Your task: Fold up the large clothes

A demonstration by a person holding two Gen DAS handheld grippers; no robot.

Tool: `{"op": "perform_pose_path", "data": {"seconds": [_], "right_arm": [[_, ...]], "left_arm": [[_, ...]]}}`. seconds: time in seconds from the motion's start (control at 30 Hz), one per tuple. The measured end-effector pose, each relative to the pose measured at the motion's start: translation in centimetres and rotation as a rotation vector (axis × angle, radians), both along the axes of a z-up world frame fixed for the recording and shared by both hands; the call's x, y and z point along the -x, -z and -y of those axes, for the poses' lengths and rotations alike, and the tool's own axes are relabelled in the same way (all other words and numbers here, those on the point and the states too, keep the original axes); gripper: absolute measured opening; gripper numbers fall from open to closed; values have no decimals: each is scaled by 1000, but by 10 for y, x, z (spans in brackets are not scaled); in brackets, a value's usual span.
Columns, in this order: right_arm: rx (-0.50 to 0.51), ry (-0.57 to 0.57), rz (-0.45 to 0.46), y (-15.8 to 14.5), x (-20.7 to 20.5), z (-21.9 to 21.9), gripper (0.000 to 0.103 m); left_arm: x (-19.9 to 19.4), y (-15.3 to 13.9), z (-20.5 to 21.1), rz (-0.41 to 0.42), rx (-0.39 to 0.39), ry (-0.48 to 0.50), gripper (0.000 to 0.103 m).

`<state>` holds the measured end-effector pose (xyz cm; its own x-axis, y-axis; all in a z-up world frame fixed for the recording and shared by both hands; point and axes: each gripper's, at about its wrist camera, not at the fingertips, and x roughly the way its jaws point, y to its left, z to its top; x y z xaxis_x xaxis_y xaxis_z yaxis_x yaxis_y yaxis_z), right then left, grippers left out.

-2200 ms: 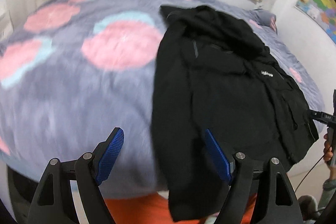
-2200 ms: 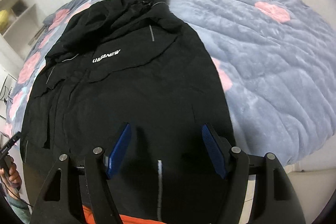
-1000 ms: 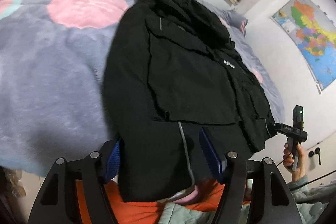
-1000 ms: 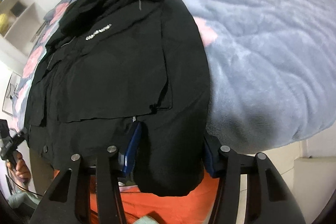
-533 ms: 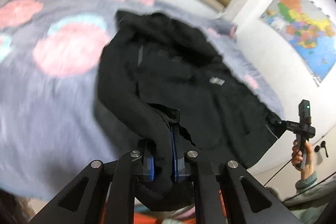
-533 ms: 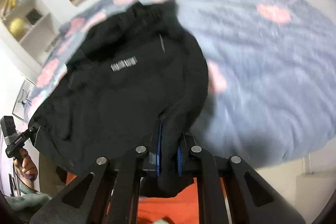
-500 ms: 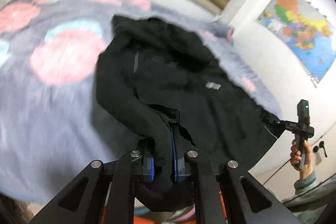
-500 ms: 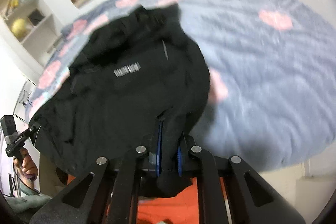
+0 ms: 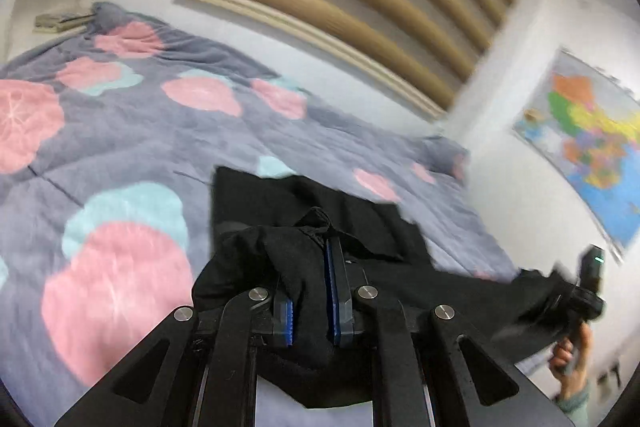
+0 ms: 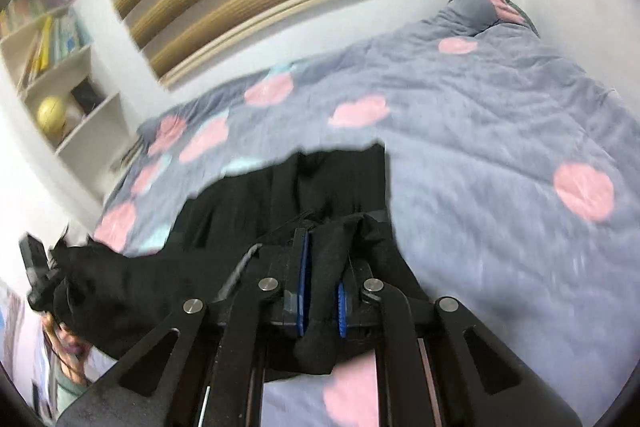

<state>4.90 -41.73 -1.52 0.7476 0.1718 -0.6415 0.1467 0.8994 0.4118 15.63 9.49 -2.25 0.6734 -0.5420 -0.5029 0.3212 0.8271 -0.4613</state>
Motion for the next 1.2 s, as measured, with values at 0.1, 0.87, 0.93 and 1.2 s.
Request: {"op": "perform_pose_path", "data": {"seconds": [0.1, 0.87, 0.93, 1.2], "right_arm": [[34, 41, -30, 11, -55, 5, 16], [-72, 205, -134, 71, -141, 63, 76], [-62, 221, -74, 51, -125, 73, 82], [28, 126, -97, 49, -125, 55, 85]], "left_arm": [[-59, 21, 21, -74, -33, -78, 16], [-147, 48, 6, -237, 48, 112, 25], [-139, 33, -19, -253, 172, 189, 30], [-88, -16, -52, -36, -23, 109, 80]]}}
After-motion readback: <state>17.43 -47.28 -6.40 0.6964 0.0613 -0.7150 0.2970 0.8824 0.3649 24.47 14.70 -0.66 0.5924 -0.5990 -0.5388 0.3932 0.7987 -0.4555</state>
